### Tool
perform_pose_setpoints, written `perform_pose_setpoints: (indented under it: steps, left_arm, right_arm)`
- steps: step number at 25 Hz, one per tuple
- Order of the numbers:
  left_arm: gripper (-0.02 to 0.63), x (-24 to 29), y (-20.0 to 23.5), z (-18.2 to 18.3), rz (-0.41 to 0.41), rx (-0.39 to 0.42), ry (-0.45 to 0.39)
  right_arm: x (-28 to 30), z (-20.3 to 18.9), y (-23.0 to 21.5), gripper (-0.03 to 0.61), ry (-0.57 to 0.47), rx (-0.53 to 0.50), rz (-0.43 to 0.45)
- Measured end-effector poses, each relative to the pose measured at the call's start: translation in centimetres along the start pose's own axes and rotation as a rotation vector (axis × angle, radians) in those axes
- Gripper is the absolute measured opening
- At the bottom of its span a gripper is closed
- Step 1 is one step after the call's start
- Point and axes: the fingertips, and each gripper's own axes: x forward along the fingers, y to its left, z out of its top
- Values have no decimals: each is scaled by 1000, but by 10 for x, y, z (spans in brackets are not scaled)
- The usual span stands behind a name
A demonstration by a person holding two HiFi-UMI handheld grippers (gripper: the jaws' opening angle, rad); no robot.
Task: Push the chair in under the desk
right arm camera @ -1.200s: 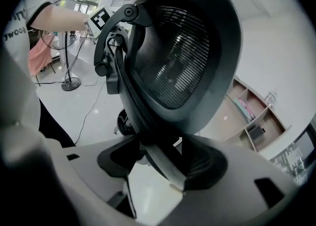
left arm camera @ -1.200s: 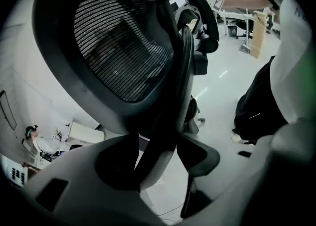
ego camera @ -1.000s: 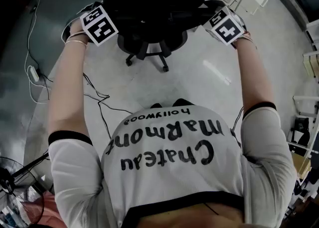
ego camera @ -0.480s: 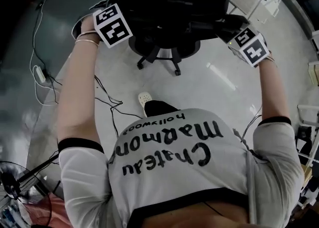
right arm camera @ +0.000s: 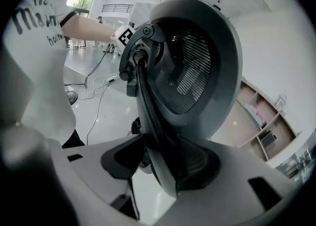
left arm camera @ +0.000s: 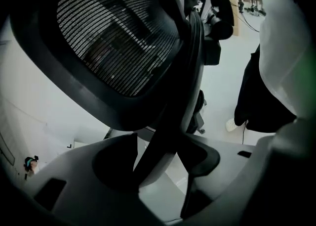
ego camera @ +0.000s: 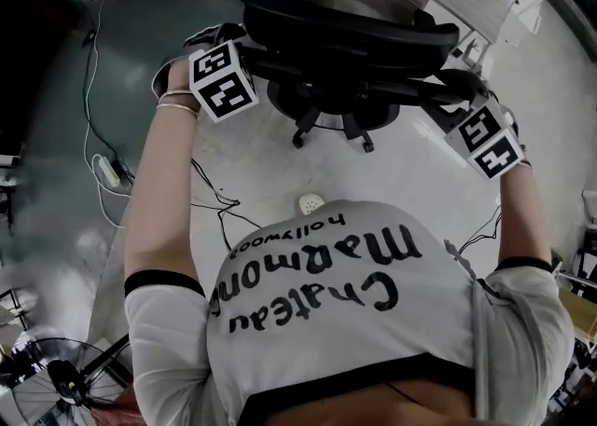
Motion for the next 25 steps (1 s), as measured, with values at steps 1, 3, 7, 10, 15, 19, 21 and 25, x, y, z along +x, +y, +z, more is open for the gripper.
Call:
perform_pose_setpoints:
  steps: [1,3,7,10,15,19,21,25]
  left_arm:
    - [252,2,3,-5,-3,7,0]
    - [252,4,11,-18,4,19,-9]
    - [256,12,30,-36,16,31,-26]
    - [259,17,36,-38,-13,40,-24]
    - [272,35,78,-73,-22,46,-35]
    - [275,53,116,-106,-22,104,-46]
    - [275,56,119,-105,-25,135,-58]
    - [275,62,123,-103,-28,192,-113]
  right_arm:
    - [3,6,3,215,2,-17,-7]
    - [12,18,8,212,13,-49,-24]
    - [30,35,9,210,27,-82,-94]
    - [37,37,6,213,38,-90,-127]
    - [68,78,-1,212,45,-69,-153]
    - [93,117,3,213,60,-21,-200]
    - [92,118,8,213,74,3,-209]
    - [92,120,19,213,101,50,-229]
